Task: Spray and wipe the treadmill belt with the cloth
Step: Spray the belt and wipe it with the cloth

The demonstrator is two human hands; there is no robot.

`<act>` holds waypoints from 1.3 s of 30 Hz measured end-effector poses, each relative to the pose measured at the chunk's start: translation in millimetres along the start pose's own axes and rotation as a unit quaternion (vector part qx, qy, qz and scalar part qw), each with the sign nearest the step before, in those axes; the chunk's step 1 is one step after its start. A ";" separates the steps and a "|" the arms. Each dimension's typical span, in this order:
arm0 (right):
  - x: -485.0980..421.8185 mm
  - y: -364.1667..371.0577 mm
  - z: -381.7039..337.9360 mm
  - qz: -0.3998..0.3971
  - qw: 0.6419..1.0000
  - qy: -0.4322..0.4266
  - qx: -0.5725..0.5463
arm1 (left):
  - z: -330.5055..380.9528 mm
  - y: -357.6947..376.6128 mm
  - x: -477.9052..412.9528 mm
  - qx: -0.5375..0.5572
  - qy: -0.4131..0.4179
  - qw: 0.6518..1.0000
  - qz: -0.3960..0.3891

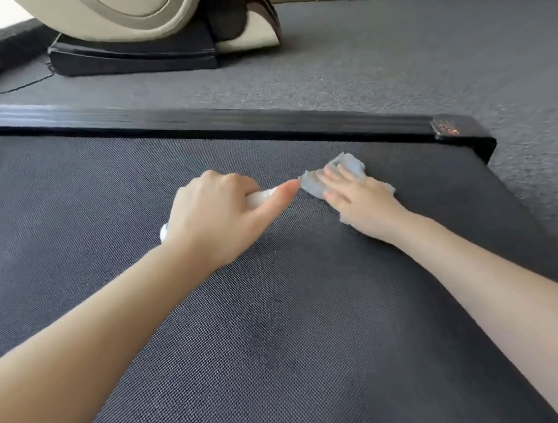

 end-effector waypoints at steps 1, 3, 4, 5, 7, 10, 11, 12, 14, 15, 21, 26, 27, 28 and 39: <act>16.0 4.4 -11.9 0.010 0.999 -0.034 -0.024 | 1.0 -1.0 3.8 0.005 -0.002 1.000 0.000; 54.2 14.7 -39.7 0.012 0.992 -0.118 -0.051 | 1.4 -2.7 11.7 0.012 -0.005 1.000 0.002; 76.5 20.8 -51.5 0.001 0.986 -0.157 -0.060 | 1.1 -4.2 16.0 0.013 -0.005 1.000 0.002; 100.6 26.9 -60.2 -0.011 0.979 -0.190 -0.068 | 0.7 -5.9 20.7 0.012 -0.004 1.000 0.002; 152.3 35.7 -74.5 -0.036 0.967 -0.246 -0.058 | -1.8 -9.7 28.2 0.014 -0.003 1.000 -0.002; 212.9 40.8 -77.3 -0.060 0.944 -0.323 -0.024 | -6.7 -15.8 39.3 0.022 -0.009 1.000 -0.003; 218.3 37.7 -71.7 -0.052 0.941 -0.335 -0.001 | -8.2 -17.3 42.5 0.023 -0.010 1.000 -0.001; 214.2 33.6 -62.0 -0.040 0.941 -0.335 0.022 | -9.7 -18.4 45.2 0.024 -0.012 1.000 -0.001; 185.4 24.7 -35.9 -0.018 0.958 -0.282 0.045 | -12.8 -18.7 48.5 0.022 -0.016 1.000 -0.004; 161.8 20.7 -15.9 -0.027 0.973 -0.228 0.037 | -14.5 -18.3 49.2 0.022 -0.018 1.000 -0.006; 3.2 -0.4 95.3 0.005 0.996 0.022 0.082 | -16.7 -9.4 40.5 0.025 -0.012 1.000 -0.011; 1.3 -9.8 67.1 -0.006 0.994 0.110 0.014 | -15.6 -5.2 34.8 0.031 -0.006 0.999 -0.011; 14.6 -11.8 52.0 -0.011 0.996 0.089 -0.007 | -15.1 -5.7 34.5 0.027 -0.006 1.000 -0.010; 32.4 -9.6 32.8 -0.029 0.998 0.059 -0.006 | -13.6 -6.7 34.8 0.026 -0.007 1.000 -0.009; 208.2 31.8 -62.9 -0.026 0.926 -0.369 0.075 | 8.4 -25.9 39.0 0.004 -0.007 1.000 -0.006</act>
Point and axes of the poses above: each hand's wrist, its own x-axis away from the middle knuckle, its own y-axis out of the palm, z = x × y, the point moved 5 cm from there along -x, towards the middle knuckle, and after that the axes turned 7 degrees about -z, right-handed, at the moved point
